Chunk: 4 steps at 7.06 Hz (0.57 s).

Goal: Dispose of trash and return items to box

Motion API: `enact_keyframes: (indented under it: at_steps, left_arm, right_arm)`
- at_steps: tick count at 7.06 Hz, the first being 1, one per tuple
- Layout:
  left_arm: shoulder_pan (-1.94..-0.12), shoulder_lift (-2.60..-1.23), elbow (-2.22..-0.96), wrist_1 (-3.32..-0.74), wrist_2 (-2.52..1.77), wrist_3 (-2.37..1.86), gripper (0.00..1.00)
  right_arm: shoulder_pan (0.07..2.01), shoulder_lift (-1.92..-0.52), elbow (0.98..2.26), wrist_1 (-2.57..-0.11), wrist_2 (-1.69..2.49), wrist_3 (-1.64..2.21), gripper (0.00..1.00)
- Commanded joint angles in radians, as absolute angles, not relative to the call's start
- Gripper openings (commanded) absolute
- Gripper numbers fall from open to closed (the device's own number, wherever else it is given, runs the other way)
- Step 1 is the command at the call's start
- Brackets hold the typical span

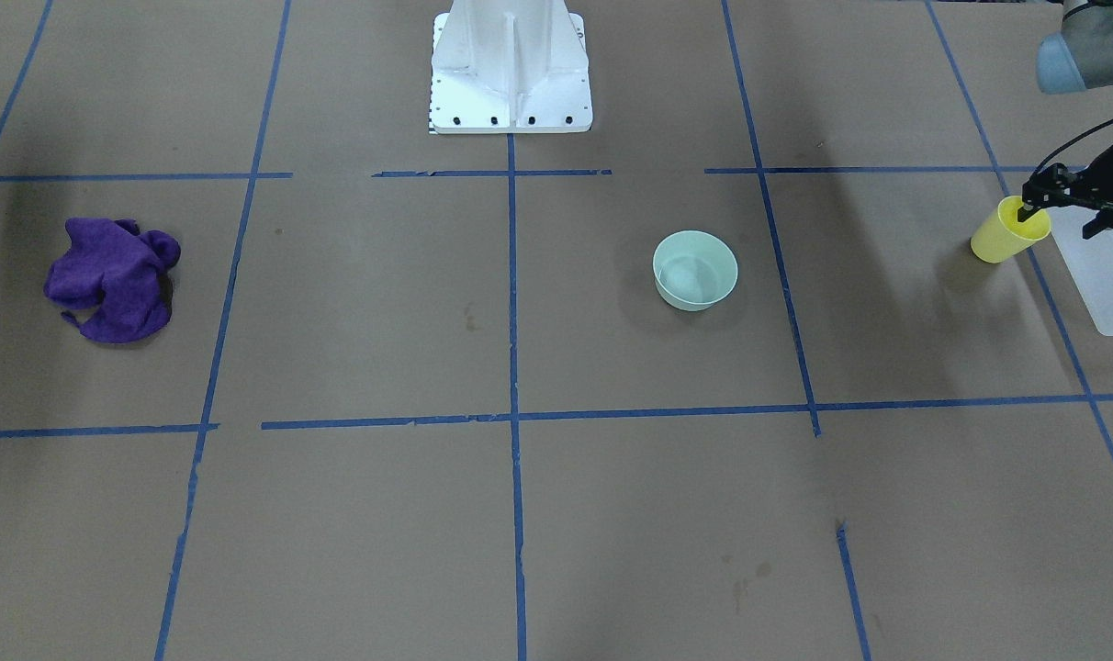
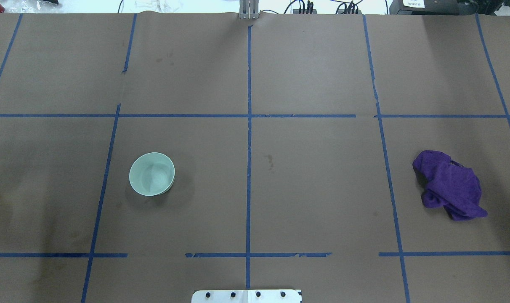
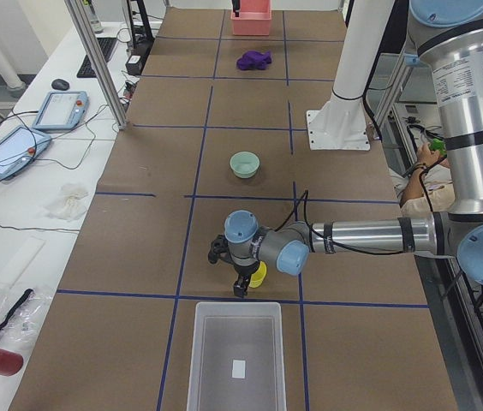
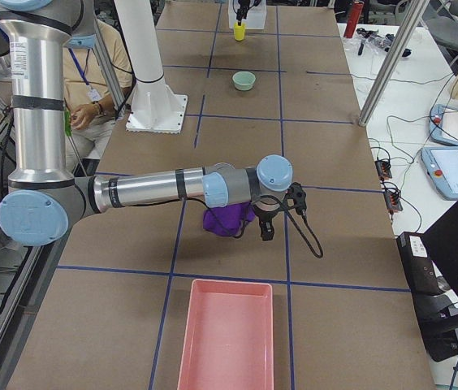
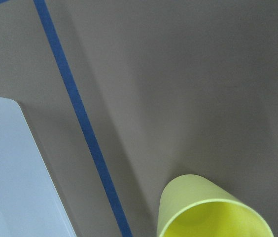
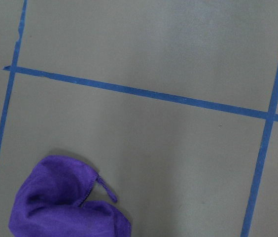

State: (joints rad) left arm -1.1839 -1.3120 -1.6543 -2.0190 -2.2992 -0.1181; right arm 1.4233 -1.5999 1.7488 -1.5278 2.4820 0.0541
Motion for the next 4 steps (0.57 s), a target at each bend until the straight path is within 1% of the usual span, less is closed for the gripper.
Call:
enact_keyframes:
  at_steps: [1,2,3,4]
  left_arm:
    - [-1.161,-1.316,-1.605,-2.072,-2.299,-0.120,0.91]
    - [-1.157,-1.322,-1.586,-2.100,-2.304,-0.129,0.55]
    - [-1.155,-1.331,-1.588,-2.100,-2.306,-0.129,0.01]
    - [-1.155,-1.331,-1.589,-2.100,-2.306,-0.129,0.00]
  right_arm:
    - [1.422,-1.600,1.746,-1.528,2.482,0.055,1.00]
    - [1.422,-1.600,1.746,-1.528,2.482,0.055,1.00]
    - [1.422,-1.600,1.746,-1.528,2.482,0.055,1.00]
    - [1.422,-1.598,1.746,-1.528,2.483,0.055,1.00]
